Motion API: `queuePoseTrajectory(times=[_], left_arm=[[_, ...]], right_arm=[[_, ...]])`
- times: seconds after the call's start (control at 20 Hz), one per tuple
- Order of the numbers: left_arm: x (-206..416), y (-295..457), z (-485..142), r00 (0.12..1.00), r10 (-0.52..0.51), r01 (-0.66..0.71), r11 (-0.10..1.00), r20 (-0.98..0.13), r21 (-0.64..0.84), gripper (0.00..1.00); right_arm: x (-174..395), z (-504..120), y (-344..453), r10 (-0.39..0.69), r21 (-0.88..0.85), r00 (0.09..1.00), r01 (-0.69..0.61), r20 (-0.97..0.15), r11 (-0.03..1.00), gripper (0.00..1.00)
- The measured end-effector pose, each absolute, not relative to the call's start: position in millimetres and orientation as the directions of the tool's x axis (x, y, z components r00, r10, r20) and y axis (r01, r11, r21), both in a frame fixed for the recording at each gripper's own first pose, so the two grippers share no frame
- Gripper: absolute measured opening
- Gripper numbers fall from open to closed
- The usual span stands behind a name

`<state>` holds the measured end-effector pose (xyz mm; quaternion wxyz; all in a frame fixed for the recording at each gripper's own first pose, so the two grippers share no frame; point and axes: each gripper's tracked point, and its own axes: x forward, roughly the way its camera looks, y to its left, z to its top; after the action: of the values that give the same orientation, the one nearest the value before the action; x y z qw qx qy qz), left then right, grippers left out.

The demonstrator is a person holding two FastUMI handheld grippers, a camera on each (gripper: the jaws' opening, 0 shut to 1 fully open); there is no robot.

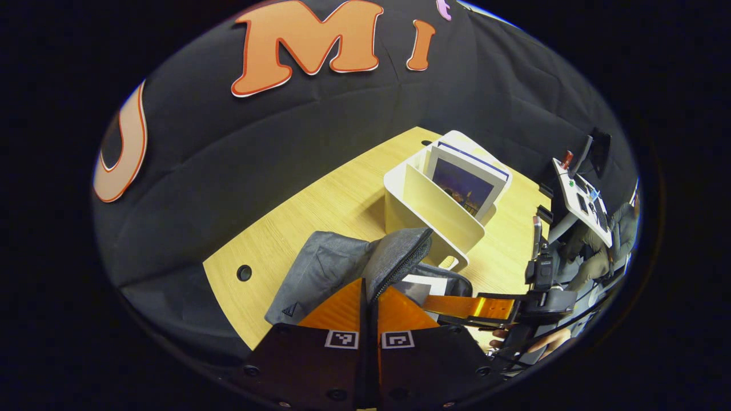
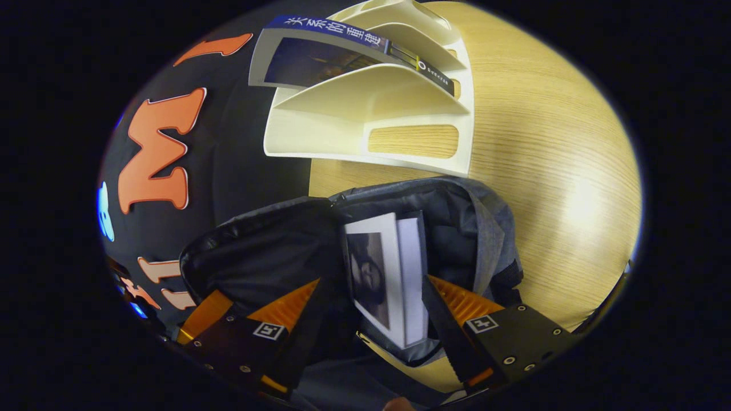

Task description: Open the schoolbag, grab two books from the bookshelf and put them into the schoolbag.

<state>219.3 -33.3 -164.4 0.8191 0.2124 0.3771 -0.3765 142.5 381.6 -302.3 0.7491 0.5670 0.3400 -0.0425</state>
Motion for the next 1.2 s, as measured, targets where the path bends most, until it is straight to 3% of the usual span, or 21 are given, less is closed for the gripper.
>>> queuePoseTrajectory(times=[0.2, 0.5, 0.85, 1.2], left_arm=[[222, -33, -162, 0.434, -0.464, 0.778, 0.626, -0.772, 0.061, 0.01], [218, -33, -167, 0.418, -0.479, 0.788, 0.614, -0.771, 0.046, 0.01], [220, -28, -169, 0.420, -0.482, 0.788, 0.613, -0.769, 0.046, 0.01], [221, -27, -169, 0.423, -0.479, 0.785, 0.618, -0.769, 0.047, 0.01]], right_arm=[[133, -278, 353, 0.316, 0.853, 0.804, 0.406, -0.503, 0.327, 0.99], [105, -254, 253, 0.170, 0.843, 0.855, 0.414, -0.489, 0.343, 0.99], [97, -180, 153, 0.011, 0.656, 0.850, 0.399, -0.527, 0.640, 0.98], [145, -94, 141, -0.042, 0.332, 0.825, 0.274, -0.564, 0.903, 0.98]])
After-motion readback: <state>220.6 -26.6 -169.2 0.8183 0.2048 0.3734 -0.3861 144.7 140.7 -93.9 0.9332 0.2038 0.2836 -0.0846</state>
